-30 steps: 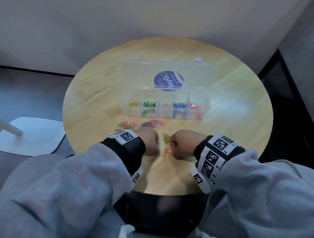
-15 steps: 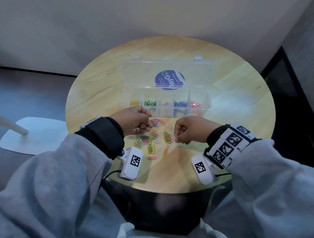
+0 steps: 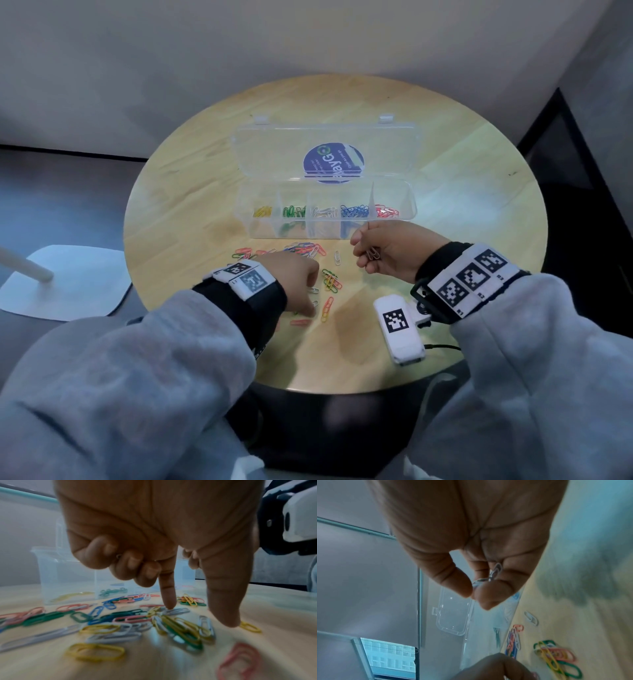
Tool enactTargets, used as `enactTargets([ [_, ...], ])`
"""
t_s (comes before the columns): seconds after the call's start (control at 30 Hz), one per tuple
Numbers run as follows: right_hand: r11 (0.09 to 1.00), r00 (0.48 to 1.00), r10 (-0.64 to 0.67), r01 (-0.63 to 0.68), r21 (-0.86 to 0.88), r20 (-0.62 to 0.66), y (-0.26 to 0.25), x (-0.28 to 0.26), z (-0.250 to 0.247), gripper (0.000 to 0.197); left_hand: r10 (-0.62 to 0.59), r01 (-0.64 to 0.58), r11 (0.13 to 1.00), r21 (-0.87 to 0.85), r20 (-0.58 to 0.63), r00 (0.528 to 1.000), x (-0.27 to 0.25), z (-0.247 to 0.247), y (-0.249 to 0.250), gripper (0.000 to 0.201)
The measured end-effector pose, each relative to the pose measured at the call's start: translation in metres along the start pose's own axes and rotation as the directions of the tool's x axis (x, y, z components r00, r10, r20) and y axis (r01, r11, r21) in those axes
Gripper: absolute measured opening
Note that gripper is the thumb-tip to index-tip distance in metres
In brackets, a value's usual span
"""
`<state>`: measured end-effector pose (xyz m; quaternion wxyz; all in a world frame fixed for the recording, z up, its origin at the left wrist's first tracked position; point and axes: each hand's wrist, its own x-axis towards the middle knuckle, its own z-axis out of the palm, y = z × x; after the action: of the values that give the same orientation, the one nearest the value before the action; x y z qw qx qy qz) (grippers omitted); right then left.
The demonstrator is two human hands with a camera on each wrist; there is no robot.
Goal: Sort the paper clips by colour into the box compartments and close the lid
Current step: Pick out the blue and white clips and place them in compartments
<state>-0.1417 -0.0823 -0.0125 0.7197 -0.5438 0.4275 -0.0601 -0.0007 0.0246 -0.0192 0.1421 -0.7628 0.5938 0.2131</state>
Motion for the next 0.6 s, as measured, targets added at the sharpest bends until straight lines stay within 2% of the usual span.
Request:
enactTargets([
  [0.27,0.999,1.000,0.016,-0.016,-0.042,-0.016,-0.001,0.001,0.004,0.018,0.000,0.000,1.000,0.020,-0.019,1.000,0.007,0.002,0.005,0.014],
  [0.6,0.997,1.000,0.027,-0.027,-0.079,-0.008,-0.002,0.000,0.005,0.018,-0.015,0.016,0.999,-0.035,0.044,0.999,0.013,0.006,0.002,0.014],
])
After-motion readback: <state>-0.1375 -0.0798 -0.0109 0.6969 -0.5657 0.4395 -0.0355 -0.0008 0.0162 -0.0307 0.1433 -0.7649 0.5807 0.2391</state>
